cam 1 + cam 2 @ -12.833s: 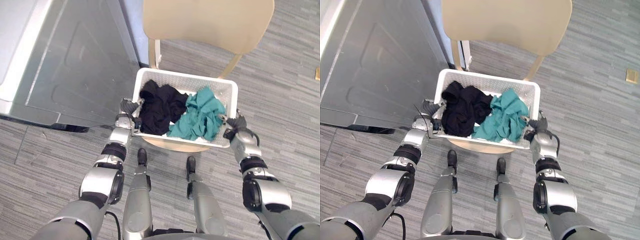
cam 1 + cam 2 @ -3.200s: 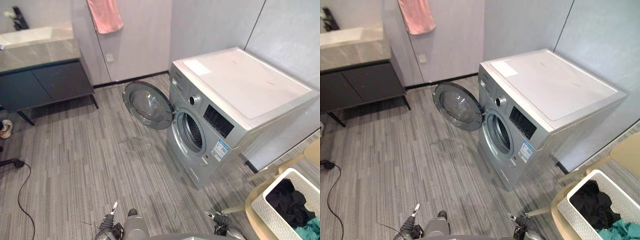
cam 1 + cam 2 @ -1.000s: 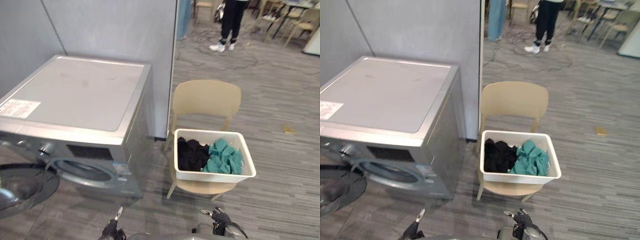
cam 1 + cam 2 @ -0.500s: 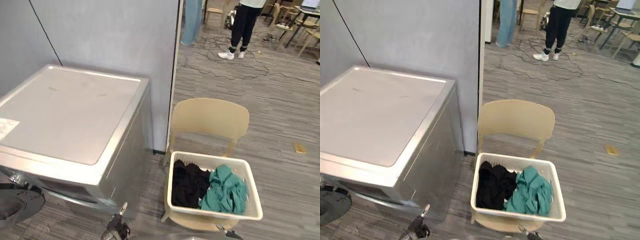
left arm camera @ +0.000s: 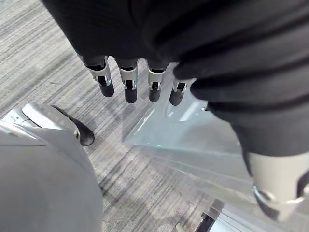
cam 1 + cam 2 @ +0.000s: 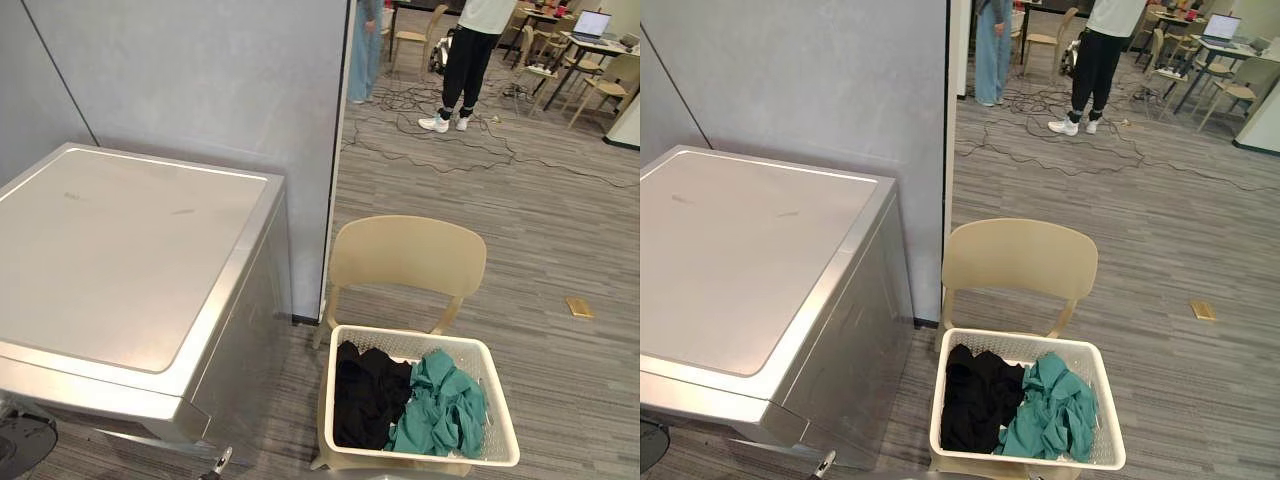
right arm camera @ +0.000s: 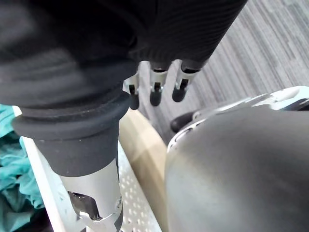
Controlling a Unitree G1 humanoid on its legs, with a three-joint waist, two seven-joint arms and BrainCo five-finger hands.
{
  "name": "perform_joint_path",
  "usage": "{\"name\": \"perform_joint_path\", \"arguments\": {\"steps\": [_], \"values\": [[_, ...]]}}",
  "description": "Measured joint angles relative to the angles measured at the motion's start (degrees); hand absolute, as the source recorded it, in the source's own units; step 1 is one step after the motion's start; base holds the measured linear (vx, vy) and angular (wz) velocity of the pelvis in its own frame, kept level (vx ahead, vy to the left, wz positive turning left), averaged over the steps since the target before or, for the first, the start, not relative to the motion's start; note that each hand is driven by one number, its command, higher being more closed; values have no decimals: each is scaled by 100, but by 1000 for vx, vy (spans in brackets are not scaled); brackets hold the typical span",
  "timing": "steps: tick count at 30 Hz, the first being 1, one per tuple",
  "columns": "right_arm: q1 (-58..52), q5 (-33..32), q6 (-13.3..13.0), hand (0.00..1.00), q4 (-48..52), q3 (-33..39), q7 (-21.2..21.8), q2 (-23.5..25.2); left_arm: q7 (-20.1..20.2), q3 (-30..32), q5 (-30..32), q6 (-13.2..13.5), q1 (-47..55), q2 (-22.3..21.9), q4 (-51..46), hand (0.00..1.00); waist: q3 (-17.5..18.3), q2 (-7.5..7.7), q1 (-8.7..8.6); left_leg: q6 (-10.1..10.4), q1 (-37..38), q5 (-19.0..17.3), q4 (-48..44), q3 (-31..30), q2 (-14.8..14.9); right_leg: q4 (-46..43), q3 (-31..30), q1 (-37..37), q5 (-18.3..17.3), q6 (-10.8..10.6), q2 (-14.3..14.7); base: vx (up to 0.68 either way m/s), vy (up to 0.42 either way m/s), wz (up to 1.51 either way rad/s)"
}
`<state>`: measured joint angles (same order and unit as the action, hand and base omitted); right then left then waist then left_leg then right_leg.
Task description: Pick up the laundry basket with both hands and put the clothes into the washing machine.
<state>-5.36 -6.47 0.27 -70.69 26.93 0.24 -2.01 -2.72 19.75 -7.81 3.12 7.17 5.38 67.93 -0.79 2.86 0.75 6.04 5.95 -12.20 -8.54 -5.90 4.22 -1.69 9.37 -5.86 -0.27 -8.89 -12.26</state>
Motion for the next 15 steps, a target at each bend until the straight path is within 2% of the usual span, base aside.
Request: {"name": "perform_joint_path", "arguments": {"steps": [4, 7, 9, 10, 13, 15], "values": [[-172, -30, -5, 0, 5, 0, -1, -15, 0, -217, 6, 0, -63, 44, 2, 0, -8, -11, -21, -4, 101, 2, -33, 82, -6, -40, -37, -34, 0, -1, -6, -60, -5, -15], [-342, -42, -9, 0, 11, 48, 6, -72, 7, -213, 6, -3, -90, 36, 5, 0, -190, -94, -46, -20, 397, 12, -76, 113, 8, -221, -75, -233, -5, -2, 6, -127, -22, -5], [-377, -42, -16, 0, 20, 206, 11, -82, 15, -209, 7, -3, -27, -12, 5, 0, -215, -119, -120, -21, 478, 10, -77, 151, 15, -325, -158, -255, -14, -9, 11, -217, -24, -9], [-381, -47, -14, 0, 19, 306, 25, -63, 22, -189, 18, -7, 1, -9, 4, 0, -216, -122, -163, -82, 470, -31, -23, 163, 18, -330, -171, -175, -47, -32, 11, -197, -25, -16], [-456, -85, 6, 0, 13, 554, 122, -36, 34, 27, 84, -40, 139, -11, 14, 0, -254, -65, -161, -92, 431, -47, -33, 330, 44, -345, -320, -21, -192, -52, 37, -199, -53, -31], [-623, -152, 18, 0, 16, 792, 120, -36, 53, 231, 154, -56, 242, -48, 13, 0, -242, -110, -171, -55, 437, -68, 2, 365, 99, -456, -369, 87, -228, -24, 96, -146, -62, -20]]}}
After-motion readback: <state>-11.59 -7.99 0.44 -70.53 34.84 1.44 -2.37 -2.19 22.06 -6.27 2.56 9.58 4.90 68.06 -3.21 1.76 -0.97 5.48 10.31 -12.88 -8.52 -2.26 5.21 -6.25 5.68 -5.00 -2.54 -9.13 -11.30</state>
